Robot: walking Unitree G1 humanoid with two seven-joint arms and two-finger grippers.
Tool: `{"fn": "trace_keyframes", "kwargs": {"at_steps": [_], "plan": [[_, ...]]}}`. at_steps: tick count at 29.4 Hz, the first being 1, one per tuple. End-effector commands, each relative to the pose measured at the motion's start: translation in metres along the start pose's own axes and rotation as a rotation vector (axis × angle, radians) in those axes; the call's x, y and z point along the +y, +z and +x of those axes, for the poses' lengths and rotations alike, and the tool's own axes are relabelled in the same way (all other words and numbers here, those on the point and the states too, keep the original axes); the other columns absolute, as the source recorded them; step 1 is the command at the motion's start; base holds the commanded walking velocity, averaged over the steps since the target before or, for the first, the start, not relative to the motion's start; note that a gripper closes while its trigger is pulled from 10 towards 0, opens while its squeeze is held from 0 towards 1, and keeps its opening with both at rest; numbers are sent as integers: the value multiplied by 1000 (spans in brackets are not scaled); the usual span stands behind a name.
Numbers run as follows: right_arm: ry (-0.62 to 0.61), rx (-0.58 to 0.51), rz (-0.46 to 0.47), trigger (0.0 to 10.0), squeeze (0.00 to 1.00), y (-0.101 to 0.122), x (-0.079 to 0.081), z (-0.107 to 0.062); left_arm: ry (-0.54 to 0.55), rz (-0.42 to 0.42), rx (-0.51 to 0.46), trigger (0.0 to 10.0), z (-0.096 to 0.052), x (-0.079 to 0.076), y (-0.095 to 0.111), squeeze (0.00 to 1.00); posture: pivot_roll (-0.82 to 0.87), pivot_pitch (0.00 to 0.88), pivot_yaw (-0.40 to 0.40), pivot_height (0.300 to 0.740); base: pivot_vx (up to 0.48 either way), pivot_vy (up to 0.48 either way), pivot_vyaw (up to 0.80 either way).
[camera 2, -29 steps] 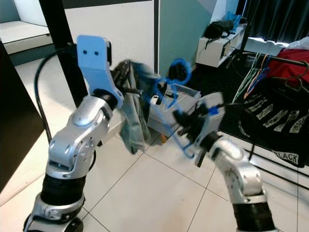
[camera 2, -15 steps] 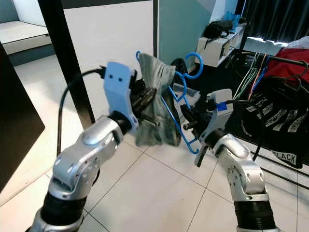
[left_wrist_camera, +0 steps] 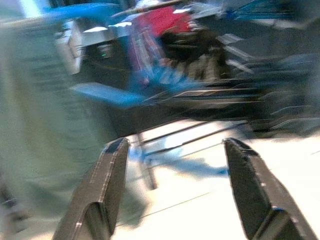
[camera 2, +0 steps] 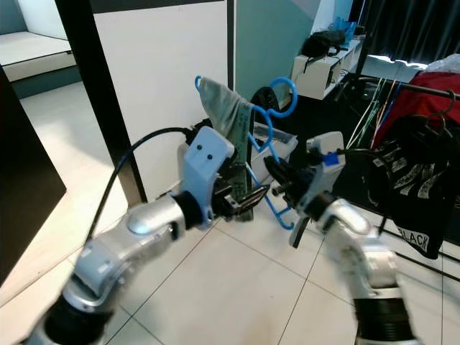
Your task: Hang hanger
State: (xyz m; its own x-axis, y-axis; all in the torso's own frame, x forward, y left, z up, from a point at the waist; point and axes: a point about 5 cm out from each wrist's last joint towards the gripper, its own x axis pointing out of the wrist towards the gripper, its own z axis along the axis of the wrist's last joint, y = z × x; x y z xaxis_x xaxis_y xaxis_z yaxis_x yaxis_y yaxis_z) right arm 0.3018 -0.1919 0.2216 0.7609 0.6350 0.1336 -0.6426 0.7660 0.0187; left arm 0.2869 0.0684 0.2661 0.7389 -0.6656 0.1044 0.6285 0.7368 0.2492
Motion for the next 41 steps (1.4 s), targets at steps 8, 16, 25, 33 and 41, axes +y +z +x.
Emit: {"fn": "trace_keyframes", "kwargs": {"at_steps": [8, 16, 25, 33, 41], "plan": [[193, -6, 47, 10000, 0, 14, -5, -37, 95, 135, -205, 10000, -20, 69, 56, 1000, -17, 0, -35, 740, 0, 0, 0], [452, 117, 29, 10000, 0, 10, 12, -56, -281, 270, -204, 10000, -39, 78, 89, 0, -9, 0, -16, 740, 0, 0, 0], [611, 174, -12, 10000, 0, 15, 25, -53, -793, 319, 142, 10000, -61, 63, 67, 0, 1, 0, -7, 740, 0, 0, 0], [672, 211, -54, 10000, 0, 13, 31, -49, -942, 252, 255, 10000, -64, 64, 64, 0, 4, 0, 1, 740, 0, 0, 0], [740, 224, -81, 10000, 0, 15, 41, -44, -965, 233, 304, 10000, -55, 64, 53, 0, -3, 0, 9, 740, 0, 0, 0]]}}
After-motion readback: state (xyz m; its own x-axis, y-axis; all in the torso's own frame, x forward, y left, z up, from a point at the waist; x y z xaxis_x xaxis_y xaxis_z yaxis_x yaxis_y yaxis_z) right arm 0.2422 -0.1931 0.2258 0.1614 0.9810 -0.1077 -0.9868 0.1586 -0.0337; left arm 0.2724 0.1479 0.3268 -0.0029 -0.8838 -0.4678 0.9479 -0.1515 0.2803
